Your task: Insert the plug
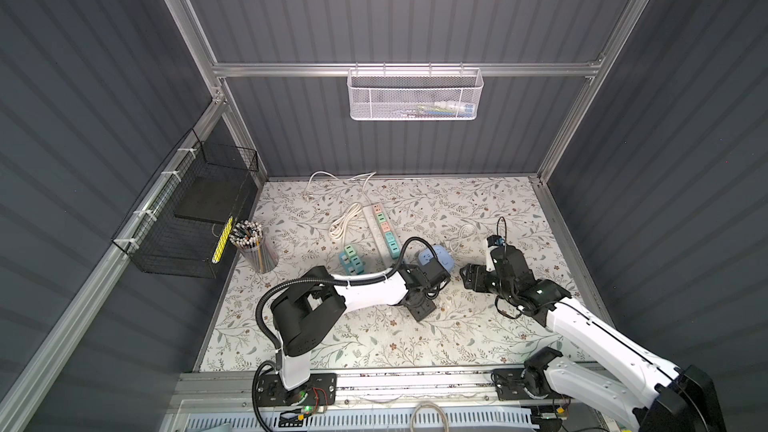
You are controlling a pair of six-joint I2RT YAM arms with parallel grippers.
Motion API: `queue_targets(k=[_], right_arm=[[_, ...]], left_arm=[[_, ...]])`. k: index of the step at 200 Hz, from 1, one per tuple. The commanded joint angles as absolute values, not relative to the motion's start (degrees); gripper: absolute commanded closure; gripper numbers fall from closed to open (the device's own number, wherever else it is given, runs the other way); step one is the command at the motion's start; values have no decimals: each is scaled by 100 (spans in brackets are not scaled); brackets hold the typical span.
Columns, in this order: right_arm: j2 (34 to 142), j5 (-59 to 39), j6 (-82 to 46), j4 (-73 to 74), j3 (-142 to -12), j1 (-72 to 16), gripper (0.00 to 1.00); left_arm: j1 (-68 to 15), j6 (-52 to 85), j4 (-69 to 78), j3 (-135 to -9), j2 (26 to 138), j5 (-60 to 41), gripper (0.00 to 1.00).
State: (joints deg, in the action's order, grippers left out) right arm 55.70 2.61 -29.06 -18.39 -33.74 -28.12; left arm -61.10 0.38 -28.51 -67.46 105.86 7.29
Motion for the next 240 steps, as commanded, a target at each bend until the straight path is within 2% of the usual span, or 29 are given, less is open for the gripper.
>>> queue_targets(k=[1,25,48,93,127,152,197,220,240], right_arm=[[5641,140,-2920,-1784,-3309,-2795,21],[5697,180,-2931,-1861,-3353,-2793,21],[5671,198,-2940,-1872,-3357,-2787,21],[5653,179,-2941,-1933,-3417,-2795,22],[5478,-102,-2881,-1896,-3466,-2793,24],[5208,-577,-2841,-1685,-3476,-2800,26],[4922,-2207,-2814,-972,-3534,-2826,38],[5006,-2509,-2802,-753,-3640,-2911,52],[5252,-2637,-2686,-672,-3771,-2948,53]], left_arm=[[-6126,13,-2360,-6481,10586,844,36],[-6133,72,-2202,-6358,10553,912,41],[-6126,148,-2095,-6265,10462,1081,53],[-6132,214,-1653,-6012,9965,1195,64],[-6136,294,-456,-5289,9085,1284,72],[-6135,321,920,-4474,8336,1437,73],[-6135,93,3633,-2993,7618,1534,74],[-6135,5,3773,-2932,7542,1476,75],[-6134,-48,3567,-3058,7571,1394,76]])
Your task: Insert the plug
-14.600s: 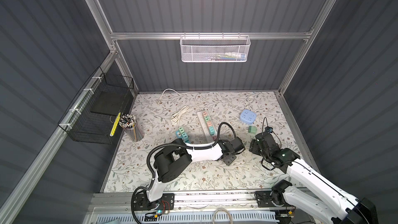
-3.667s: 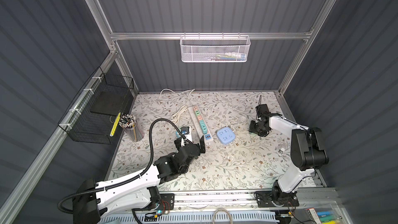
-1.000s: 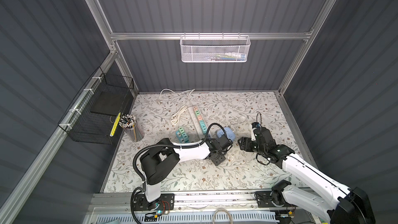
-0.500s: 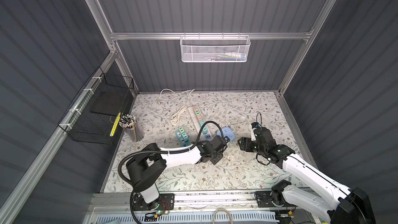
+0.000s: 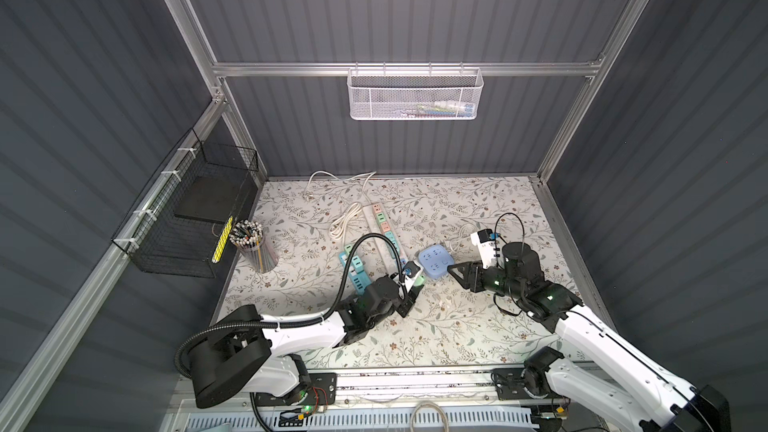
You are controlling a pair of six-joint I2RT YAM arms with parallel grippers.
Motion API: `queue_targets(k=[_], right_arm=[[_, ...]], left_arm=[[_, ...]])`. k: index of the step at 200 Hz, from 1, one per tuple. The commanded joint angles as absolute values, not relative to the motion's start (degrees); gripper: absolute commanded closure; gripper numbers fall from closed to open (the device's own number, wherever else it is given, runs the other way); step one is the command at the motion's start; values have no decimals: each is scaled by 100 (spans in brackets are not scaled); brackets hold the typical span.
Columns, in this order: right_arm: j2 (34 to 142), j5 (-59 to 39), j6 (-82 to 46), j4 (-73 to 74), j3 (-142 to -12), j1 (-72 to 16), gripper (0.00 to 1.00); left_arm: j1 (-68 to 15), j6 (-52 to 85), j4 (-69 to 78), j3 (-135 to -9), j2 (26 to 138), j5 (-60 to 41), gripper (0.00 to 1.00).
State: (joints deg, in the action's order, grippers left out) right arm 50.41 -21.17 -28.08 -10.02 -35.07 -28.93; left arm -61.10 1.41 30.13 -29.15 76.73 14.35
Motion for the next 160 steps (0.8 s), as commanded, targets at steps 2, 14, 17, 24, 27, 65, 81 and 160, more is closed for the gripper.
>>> queue_targets(k=[2,14,17,24,27,65,81,160], right_arm=[[5290,-2641,-2675,-662,-3788,-2956,53],[5488,-2714,-2650,-545,-3857,-2998,52],[5531,-2728,-2641,-517,-3877,-3005,52],[5636,-2751,-2638,-457,-3938,-3063,50],[5682,-2752,-2630,-437,-3962,-3092,50],[6175,-2727,-2485,-386,-4300,-3371,47],[6363,-2750,-2487,-331,-4350,-3453,47],[6902,-2640,-2522,-277,-4388,-3727,54]], left_arm=[[-6134,-45,3561,-3063,7575,1381,76],[-6135,-60,3599,-3065,7585,1343,76],[-6135,-59,3597,-3069,7585,1347,76],[-6139,-72,3614,-3085,7593,1325,76],[-6135,-84,3606,-3092,7601,1327,76],[-6135,-59,3466,-3192,7599,1313,76],[-6135,-45,3394,-3207,7551,1310,76],[-6135,-10,3307,-3164,7383,1329,75]])
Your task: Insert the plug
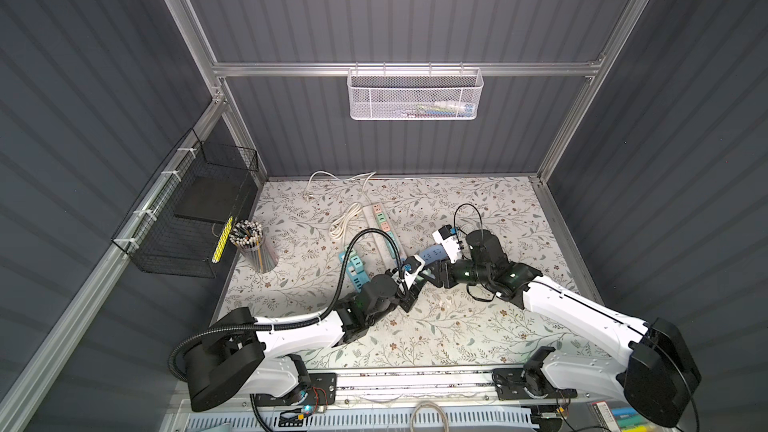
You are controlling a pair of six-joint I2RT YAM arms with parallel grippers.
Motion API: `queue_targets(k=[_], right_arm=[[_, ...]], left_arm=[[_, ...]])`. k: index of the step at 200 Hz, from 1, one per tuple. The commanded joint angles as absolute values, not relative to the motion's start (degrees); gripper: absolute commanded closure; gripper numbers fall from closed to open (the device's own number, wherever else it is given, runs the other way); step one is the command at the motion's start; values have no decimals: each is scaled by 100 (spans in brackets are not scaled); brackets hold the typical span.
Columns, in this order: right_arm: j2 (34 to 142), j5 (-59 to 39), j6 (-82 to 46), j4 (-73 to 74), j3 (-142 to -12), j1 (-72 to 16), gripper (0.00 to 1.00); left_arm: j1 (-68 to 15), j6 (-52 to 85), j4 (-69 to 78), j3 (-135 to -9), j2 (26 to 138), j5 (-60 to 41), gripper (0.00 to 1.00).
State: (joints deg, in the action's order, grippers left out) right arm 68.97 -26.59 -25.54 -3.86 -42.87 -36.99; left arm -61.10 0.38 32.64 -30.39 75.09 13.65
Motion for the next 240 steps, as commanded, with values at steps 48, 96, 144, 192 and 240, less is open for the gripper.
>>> queue_targets(k=[48,96,144,192,240], right_arm=[[6899,-2733,-2570,-130,-4396,-3753,74],[6796,-2428,-2548,-6,-4356,-3753,78],[6688,-931,-1862,122,-4143,-3757,80],[7206,394,-1361,1012,-3946,-3753,82],[8119,641,-883,1674,-4095,-3726,82]], left_arm=[[-6138,34,3301,-3168,7414,1309,65],[-6137,490,3221,-3039,7140,1834,33],[-6129,1658,2757,-2605,6224,4093,13],[-6117,3624,1213,-2364,5344,5861,0],[-6113,3947,907,-2212,4963,5943,0]])
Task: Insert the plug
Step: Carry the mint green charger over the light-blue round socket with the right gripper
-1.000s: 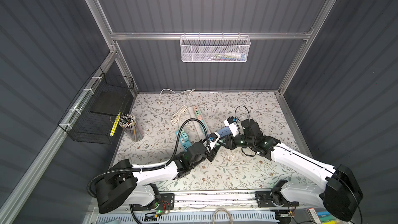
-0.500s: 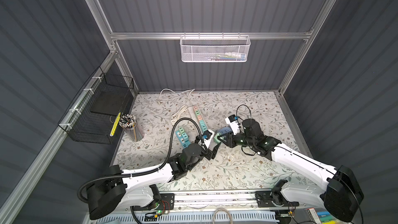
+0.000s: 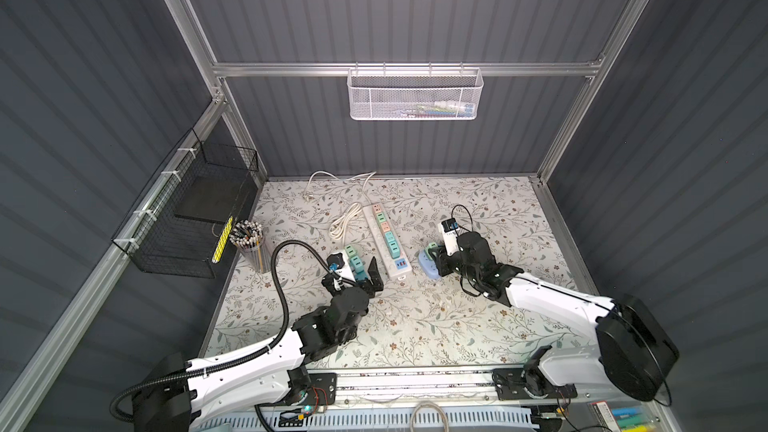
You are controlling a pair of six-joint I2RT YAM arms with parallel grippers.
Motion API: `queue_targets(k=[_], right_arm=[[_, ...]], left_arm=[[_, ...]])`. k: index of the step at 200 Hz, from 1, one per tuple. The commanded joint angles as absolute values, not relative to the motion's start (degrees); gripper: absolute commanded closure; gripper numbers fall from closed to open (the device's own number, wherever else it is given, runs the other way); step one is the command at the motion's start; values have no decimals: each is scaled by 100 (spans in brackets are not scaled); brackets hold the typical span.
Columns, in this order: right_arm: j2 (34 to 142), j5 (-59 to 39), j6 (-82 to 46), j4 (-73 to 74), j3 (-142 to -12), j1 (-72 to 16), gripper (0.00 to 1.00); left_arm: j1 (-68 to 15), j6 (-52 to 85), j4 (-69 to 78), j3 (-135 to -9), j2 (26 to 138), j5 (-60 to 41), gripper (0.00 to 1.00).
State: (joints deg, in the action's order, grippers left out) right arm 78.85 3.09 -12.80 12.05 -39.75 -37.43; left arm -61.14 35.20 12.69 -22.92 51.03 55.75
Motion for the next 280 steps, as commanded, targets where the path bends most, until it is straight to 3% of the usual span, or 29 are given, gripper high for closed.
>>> queue_targets(k=[1,101,280], right_arm=[[8138,646,-876,1689,-4096,-3717,82],[8798,30,-492,1907,-4142,-3366,81],[9486,166,-438,1546,-4322,-3528,80]], left_arm=[[-6111,3947,902,-2209,4964,5938,0],[-6108,3684,1229,-2188,5073,5811,0],[-6100,3568,1353,-2154,5090,5751,0]])
